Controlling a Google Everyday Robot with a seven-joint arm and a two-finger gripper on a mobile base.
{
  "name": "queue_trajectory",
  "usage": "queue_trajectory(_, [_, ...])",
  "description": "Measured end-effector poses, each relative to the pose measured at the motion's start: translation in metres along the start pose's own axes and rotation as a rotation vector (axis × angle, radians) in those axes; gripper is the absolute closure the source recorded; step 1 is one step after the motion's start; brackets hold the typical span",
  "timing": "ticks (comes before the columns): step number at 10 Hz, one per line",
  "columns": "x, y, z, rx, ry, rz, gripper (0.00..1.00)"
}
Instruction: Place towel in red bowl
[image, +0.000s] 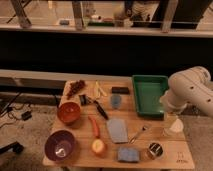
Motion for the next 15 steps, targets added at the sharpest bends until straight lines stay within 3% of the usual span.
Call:
queue_trajectory(3, [-0.004, 0.002, 0.002, -0.01, -0.014, -0.011, 0.2])
queue_trajectory(8, [-0.036, 0.01, 0.005, -0.044, -0.064, -0.068, 0.2])
queue_trajectory(13, [-0.07, 0.009, 0.015, -0.004, -0.128, -0.128, 0.2])
queue_trajectory(15, [-0.092, 0.008, 0.023, -0.007, -0.15, -0.152, 0.2])
